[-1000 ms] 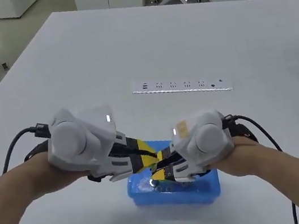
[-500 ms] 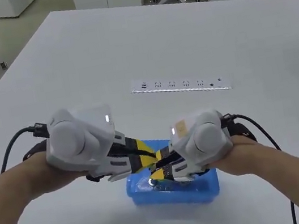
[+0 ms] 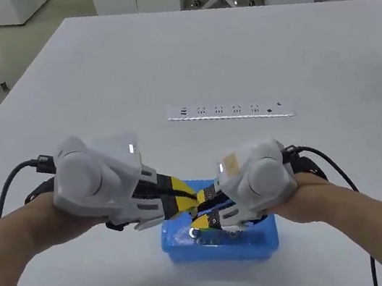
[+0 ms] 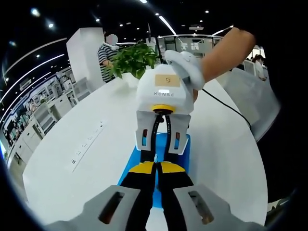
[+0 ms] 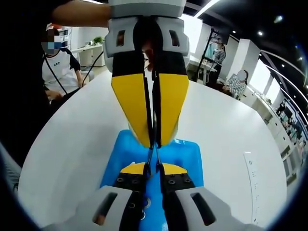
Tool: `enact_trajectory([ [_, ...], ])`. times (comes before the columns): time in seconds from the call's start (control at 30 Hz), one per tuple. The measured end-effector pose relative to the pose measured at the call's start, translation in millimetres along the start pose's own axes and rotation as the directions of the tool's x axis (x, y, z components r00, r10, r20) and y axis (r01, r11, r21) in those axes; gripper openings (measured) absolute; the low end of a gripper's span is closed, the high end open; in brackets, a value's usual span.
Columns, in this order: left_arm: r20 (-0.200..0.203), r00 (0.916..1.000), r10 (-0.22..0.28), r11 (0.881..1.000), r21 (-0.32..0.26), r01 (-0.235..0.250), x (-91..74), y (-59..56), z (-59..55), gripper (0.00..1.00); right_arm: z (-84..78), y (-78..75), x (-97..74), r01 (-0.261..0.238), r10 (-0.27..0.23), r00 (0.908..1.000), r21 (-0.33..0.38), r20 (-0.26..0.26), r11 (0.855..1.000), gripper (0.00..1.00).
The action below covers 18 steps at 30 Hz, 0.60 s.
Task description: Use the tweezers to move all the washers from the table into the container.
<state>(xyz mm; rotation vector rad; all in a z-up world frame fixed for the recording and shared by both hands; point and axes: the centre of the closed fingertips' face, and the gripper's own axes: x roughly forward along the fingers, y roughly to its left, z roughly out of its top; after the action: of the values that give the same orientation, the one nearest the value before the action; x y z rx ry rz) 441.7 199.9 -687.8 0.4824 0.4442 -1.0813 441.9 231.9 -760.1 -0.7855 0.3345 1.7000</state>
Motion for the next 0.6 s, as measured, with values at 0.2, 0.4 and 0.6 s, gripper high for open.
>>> enact_trajectory([
  [0.2,0.014,0.9999,-0.007,1.000,-0.004,0.007,-4.5,-1.1,8.8,0.06,4.3,1.1,-8.2,0.008,-0.008,0.9999,0.017,0.014,1.000,0.11],
  [0.4,0.028,0.9994,-0.018,1.000,0.003,0.018,-11.7,-5.6,17.0,0.06,8.9,5.1,-19.1,0.019,-0.020,0.9997,0.015,0.015,1.000,0.10],
  [0.6,0.043,0.9987,-0.029,1.000,0.011,0.028,-20.3,-11.0,25.5,0.06,16.5,9.4,-29.2,0.041,-0.040,0.9991,-0.007,0.008,0.999,0.08],
])
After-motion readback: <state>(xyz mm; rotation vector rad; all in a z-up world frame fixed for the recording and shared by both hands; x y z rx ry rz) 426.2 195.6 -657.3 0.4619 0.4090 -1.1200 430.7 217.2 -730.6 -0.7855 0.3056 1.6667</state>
